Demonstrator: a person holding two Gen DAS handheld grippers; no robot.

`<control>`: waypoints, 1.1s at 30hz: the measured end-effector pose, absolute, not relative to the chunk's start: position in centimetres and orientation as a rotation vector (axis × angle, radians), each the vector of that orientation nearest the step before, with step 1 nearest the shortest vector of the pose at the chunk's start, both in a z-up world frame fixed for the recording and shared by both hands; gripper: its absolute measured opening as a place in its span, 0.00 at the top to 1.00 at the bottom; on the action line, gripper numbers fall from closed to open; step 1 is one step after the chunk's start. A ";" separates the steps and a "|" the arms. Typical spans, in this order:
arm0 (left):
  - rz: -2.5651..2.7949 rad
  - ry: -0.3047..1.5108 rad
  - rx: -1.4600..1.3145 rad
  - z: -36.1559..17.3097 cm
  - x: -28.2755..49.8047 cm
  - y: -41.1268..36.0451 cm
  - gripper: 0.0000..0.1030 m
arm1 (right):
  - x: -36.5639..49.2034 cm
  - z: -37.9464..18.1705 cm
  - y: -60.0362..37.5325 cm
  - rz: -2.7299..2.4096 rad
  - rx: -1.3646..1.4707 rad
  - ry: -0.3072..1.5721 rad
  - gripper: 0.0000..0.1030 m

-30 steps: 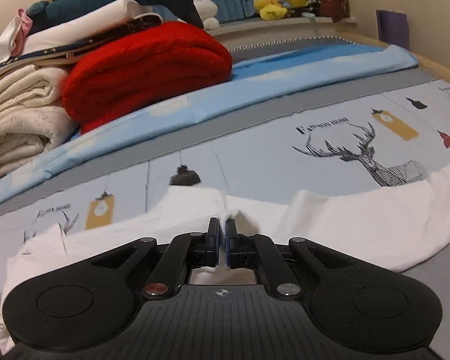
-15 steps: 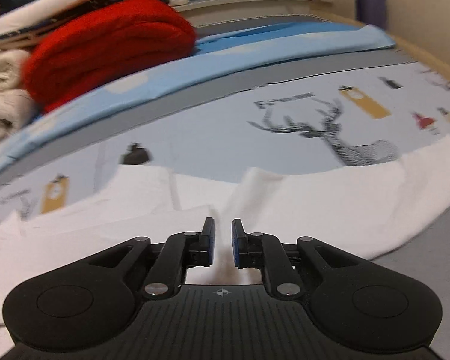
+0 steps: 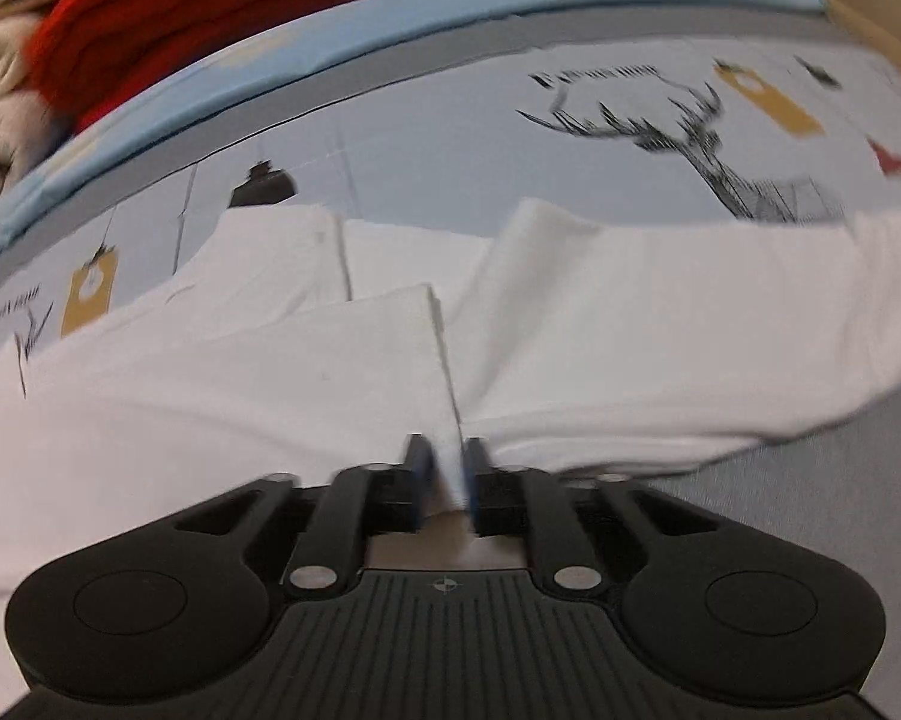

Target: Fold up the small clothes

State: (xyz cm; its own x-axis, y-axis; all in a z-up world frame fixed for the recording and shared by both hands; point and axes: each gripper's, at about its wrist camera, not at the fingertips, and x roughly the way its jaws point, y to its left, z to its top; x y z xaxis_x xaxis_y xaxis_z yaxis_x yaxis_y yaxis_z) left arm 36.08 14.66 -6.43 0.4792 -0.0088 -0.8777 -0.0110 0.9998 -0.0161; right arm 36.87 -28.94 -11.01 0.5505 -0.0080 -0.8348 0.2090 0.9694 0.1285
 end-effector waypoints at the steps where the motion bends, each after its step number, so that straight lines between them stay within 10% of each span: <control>1: 0.000 1.111 0.014 -7.5 36.2 14.5 0.52 | 36.8 -10.9 -29.0 -0.136 0.219 0.974 0.96; 14: -0.007 1.079 0.021 -5.9 35.9 13.9 0.52 | 35.7 -6.9 -26.9 -0.137 0.087 0.732 0.88; 20: -0.008 1.146 -0.006 -8.4 36.5 13.2 0.52 | 37.3 -11.6 -27.7 -0.033 0.231 1.015 0.81; 33: 0.002 1.170 0.011 -8.9 37.0 10.3 0.52 | 37.1 -10.2 -29.6 -0.062 0.252 0.989 0.74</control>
State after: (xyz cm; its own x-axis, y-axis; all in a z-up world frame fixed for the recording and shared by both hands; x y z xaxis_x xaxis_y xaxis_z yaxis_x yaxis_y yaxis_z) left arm 37.05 10.26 -8.87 0.3897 0.0068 -0.9209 0.0044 0.9999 0.0092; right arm 37.15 -29.57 -10.19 0.5501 0.0623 -0.8328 0.1663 0.9690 0.1824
